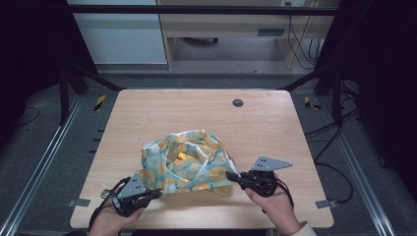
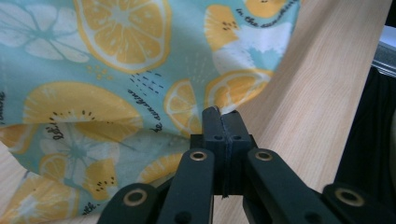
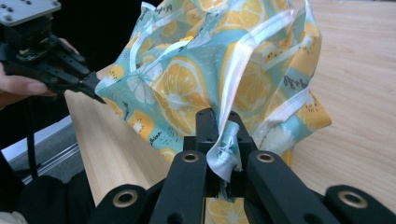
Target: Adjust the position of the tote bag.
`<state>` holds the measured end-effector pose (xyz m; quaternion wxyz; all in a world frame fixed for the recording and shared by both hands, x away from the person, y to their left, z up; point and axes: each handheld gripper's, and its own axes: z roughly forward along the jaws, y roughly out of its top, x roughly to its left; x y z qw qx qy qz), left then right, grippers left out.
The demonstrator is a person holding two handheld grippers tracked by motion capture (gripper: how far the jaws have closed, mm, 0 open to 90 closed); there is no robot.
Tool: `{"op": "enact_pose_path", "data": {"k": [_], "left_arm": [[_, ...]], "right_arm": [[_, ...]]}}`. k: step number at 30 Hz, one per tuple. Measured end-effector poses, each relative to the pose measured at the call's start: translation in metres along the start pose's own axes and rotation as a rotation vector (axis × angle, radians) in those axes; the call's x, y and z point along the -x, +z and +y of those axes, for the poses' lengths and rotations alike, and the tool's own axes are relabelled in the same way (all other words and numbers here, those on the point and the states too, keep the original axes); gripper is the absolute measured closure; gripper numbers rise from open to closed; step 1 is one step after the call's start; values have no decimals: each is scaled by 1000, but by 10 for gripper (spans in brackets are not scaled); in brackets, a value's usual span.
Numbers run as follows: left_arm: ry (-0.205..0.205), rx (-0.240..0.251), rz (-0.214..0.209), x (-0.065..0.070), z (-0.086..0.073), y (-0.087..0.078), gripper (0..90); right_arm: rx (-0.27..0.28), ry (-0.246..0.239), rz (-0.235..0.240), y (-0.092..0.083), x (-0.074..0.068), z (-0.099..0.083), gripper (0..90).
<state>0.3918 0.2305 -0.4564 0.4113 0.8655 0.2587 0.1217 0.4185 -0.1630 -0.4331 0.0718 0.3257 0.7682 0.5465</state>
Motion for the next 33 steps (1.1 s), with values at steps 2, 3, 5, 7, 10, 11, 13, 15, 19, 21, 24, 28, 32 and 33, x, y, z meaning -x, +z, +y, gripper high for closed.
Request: {"op": "enact_pose_path", "data": {"k": [2, 3, 5, 7, 10, 11, 13, 15, 19, 21, 24, 28, 32, 33], "left_arm": [[1, -26, -4, -1, -1, 3, 900], [1, -26, -4, -1, -1, 3, 900], [16, -66, -7, 0, -2, 8, 900], [17, -86, -2, -1, -3, 12, 900], [23, -110, 10, -3, 0, 20, 900], [26, -115, 13, -3, 0, 23, 900], [31, -124, 17, -3, 1, 25, 900], [24, -137, 35, -4, 1, 31, 900], [21, -117, 74, -10, 6, 34, 900], [17, -112, 86, -14, 7, 37, 900], [5, -122, 96, -16, 6, 40, 900], [-12, -116, 123, -21, 8, 44, 900], [-22, -103, 159, -27, 11, 51, 900], [-24, -100, 169, -28, 12, 52, 900]], "right_arm": [[-12, -1, 4, 2, 1, -2, 879], [-25, -1, 6, 3, 0, -3, 879], [-48, -22, 6, 5, 1, -5, 878], [-74, -26, 9, 9, 2, -7, 878], [-110, -38, -4, 13, 6, -11, 878], [-122, -43, -12, 14, 7, -13, 878], [-138, -51, -18, 15, 9, -15, 878], [-154, -53, -22, 17, 11, -17, 878], [-180, -68, -47, 21, 13, -18, 876], [-186, -66, -52, 23, 14, -18, 876], [-195, -62, -54, 26, 16, -19, 876], [-203, -61, -62, 29, 17, -19, 876], [-198, -53, -83, 32, 18, -19, 874], [-197, -54, -88, 32, 19, -19, 872]]}}
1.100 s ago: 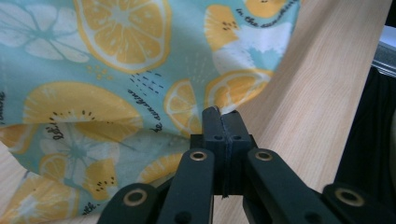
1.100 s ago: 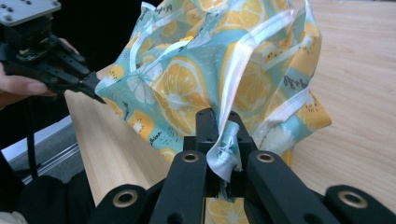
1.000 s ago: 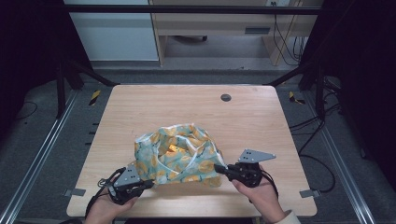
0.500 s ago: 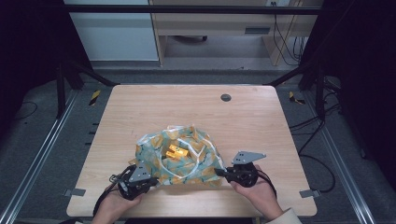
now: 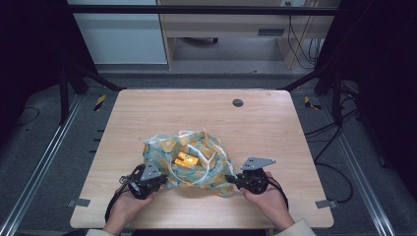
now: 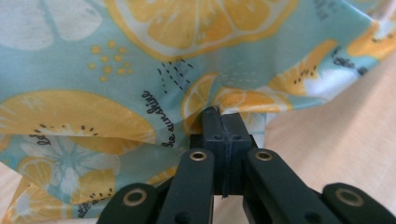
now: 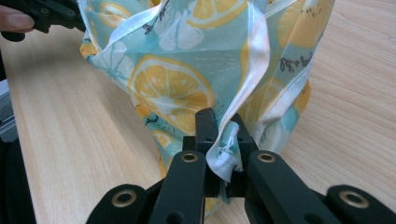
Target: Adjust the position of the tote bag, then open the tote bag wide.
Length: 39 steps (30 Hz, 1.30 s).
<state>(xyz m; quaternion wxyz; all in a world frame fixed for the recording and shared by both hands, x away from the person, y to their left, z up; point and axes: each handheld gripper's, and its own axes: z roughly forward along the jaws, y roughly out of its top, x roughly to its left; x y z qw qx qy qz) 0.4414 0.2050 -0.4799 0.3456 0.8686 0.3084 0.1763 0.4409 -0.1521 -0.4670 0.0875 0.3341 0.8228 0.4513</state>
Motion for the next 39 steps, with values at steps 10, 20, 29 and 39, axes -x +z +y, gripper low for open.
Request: {"op": "enact_pose_path", "data": {"k": [10, 20, 29, 39], "left_arm": [[-82, 35, 53, 7, -5, -26, 634], [-124, 138, 111, 6, -4, -61, 330], [-138, 229, 124, -9, 30, -70, 285], [-105, 169, 66, -31, 97, -38, 266]], "right_arm": [[17, 16, -20, -9, 1, -5, 565], [58, 8, -66, -26, -4, 3, 162], [133, 2, -57, -46, -7, 18, 130], [138, 15, -60, -48, -3, 16, 192]]}}
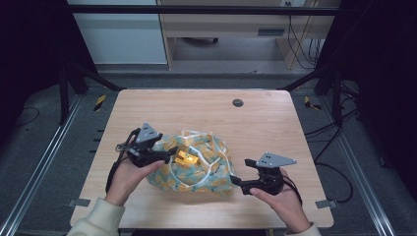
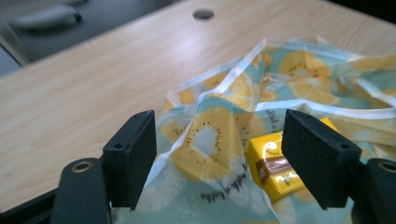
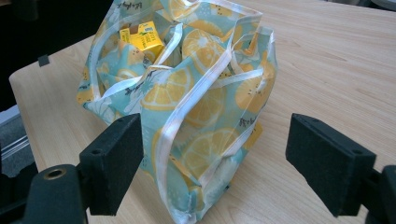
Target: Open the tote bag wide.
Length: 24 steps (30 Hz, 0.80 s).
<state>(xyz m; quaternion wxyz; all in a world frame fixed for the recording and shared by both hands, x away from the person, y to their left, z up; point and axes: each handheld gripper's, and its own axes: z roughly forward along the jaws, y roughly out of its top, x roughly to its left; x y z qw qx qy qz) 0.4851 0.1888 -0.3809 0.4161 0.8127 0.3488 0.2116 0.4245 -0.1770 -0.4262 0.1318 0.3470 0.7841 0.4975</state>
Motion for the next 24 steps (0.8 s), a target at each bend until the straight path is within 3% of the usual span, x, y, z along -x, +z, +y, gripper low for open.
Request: {"op": "enact_pose_path", "data": {"k": [1, 5, 7, 10, 14, 18, 20, 21, 24], "left_arm": [[1, -39, 3, -4, 5, 12, 261], [-27, -66, -27, -14, 3, 29, 267], [-41, -91, -60, -15, 0, 33, 378], [-22, -102, -58, -12, -2, 30, 642], [-13, -48, -54, -7, -2, 20, 848], [-20, 35, -60, -1, -8, 1, 885], [-19, 44, -68, -1, -9, -2, 885], [-29, 84, -107, 4, -14, -13, 885], [-34, 123, -161, 10, -22, -26, 885]], "right_arm": [[-1, -1, 0, 0, 0, 0, 194], [2, -1, -1, 1, 0, 0, 206], [4, -4, -1, 1, 0, 1, 212], [5, 0, -5, 1, 1, 0, 221], [7, 3, -11, 0, 2, 0, 232], [10, 7, -24, 0, 2, 0, 245], [13, 7, -29, 0, 2, 1, 251], [16, 5, -32, 1, 2, 1, 261], [20, 3, -38, 1, 2, 2, 285]]}}
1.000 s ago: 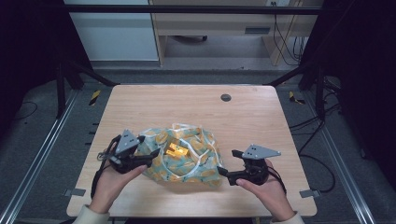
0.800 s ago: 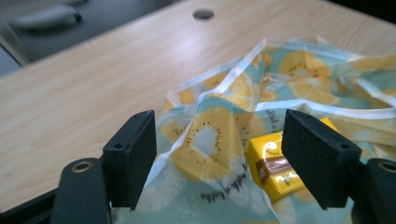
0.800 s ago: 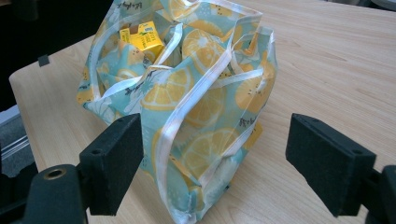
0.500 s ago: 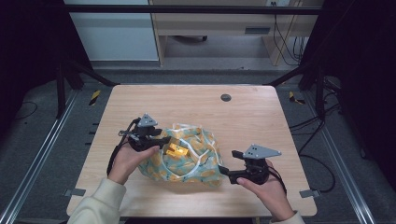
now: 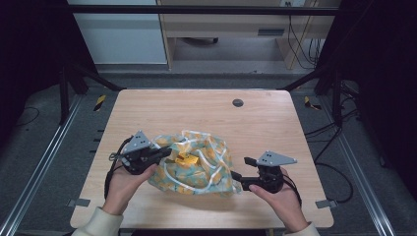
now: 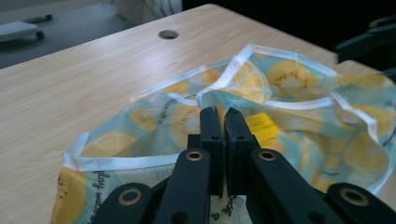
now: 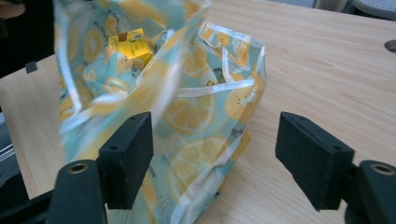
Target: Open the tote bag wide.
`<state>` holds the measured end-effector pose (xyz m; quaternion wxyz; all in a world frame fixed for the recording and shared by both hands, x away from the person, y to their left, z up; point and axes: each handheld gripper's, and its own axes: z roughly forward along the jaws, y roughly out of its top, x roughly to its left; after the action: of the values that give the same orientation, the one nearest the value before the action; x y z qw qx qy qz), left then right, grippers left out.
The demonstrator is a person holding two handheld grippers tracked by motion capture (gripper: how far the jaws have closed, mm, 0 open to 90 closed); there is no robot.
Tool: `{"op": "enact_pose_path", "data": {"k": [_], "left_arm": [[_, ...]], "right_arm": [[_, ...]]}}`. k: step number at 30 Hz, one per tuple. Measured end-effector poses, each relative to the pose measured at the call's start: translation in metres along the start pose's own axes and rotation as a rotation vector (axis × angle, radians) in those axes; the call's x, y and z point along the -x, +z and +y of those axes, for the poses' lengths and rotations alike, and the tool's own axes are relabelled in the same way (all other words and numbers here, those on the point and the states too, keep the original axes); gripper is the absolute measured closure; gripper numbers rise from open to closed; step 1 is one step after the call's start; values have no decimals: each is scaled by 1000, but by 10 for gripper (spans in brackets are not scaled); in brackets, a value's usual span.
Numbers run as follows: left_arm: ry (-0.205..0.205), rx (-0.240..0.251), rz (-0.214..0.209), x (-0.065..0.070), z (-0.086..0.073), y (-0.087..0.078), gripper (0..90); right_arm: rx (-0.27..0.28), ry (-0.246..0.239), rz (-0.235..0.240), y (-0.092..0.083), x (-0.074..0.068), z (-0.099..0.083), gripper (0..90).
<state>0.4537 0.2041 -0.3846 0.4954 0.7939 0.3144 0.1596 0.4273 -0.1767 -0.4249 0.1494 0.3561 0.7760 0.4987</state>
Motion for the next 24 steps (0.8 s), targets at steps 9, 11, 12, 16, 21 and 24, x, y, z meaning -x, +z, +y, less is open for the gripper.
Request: {"op": "enact_pose_path", "data": {"k": [9, 11, 12, 16, 21, 24], "left_arm": [[47, -59, -127, 19, -38, -16, 893], [51, -82, -150, 21, -48, -17, 893], [51, -82, -150, 21, -48, -17, 893], [95, -182, -157, 24, -68, -12, 895], [154, -253, -132, 27, -78, -13, 895], [131, -247, -108, 23, -79, -13, 895]], "right_arm": [[-13, -5, -12, 4, -1, -1, 316], [-18, -11, -14, 5, -2, -2, 324], [-18, -11, -14, 5, -2, -2, 324], [-31, -14, -21, 8, -1, -4, 347], [-39, -13, -27, 8, 0, -7, 374], [-39, -13, -28, 10, -1, -7, 390]]}}
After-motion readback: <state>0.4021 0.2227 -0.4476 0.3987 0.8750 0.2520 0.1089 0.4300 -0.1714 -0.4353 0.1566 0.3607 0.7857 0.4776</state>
